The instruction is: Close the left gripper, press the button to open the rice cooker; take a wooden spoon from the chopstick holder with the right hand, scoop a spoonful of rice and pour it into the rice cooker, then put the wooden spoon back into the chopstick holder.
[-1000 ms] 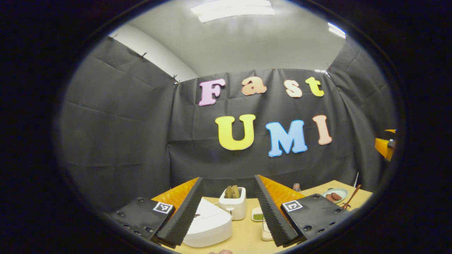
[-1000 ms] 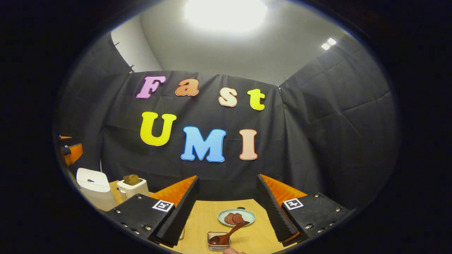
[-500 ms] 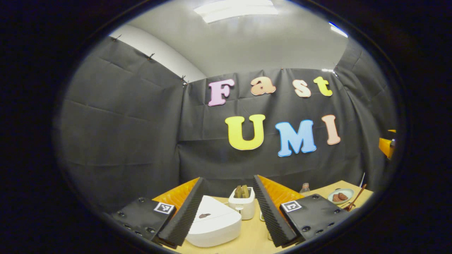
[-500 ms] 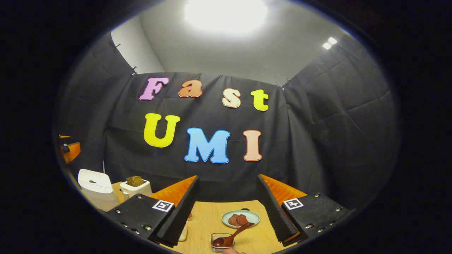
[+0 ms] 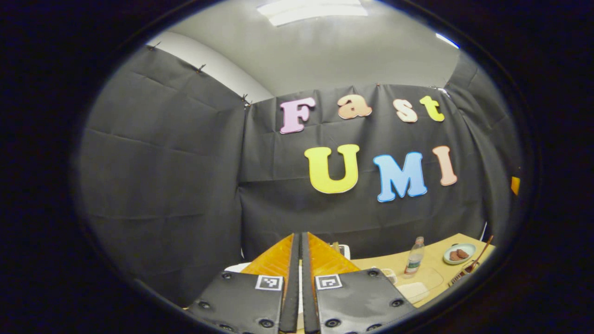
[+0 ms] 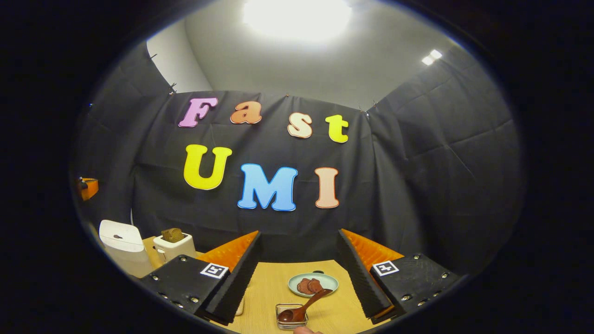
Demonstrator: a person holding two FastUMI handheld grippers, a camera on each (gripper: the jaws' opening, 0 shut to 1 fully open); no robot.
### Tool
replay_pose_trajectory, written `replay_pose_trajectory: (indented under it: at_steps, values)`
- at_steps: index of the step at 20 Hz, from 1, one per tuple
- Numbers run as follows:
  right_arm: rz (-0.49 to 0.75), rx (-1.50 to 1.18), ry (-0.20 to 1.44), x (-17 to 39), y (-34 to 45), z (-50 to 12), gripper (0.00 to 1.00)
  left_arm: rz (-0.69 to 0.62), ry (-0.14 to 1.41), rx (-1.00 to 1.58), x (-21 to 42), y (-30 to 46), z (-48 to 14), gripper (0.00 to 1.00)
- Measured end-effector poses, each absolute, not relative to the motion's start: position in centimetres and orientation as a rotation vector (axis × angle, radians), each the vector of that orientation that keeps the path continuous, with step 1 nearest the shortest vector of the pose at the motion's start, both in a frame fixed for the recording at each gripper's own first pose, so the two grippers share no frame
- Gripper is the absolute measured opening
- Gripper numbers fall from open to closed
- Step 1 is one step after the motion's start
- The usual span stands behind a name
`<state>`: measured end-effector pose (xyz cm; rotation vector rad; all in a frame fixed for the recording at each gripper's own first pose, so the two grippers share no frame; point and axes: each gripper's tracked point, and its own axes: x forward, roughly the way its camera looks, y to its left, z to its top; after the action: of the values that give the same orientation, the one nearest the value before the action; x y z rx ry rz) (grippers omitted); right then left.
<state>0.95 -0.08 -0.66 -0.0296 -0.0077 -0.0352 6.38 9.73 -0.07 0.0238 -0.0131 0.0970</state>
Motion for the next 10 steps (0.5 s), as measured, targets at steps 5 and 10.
replay_pose_trajectory:
  at_steps: [5, 10]
  values:
    - [-0.074, -0.046, 0.008, 0.6, -0.2, -1.0, 0.97, 0.090, 0.077, -0.053, 9.4, 12.0, -4.8, 0.08]
    - [-0.108, -0.072, 0.020, 0.4, -0.3, -1.1, 0.97, 0.087, 0.179, -0.085, 12.3, 13.8, -10.3, 0.08]
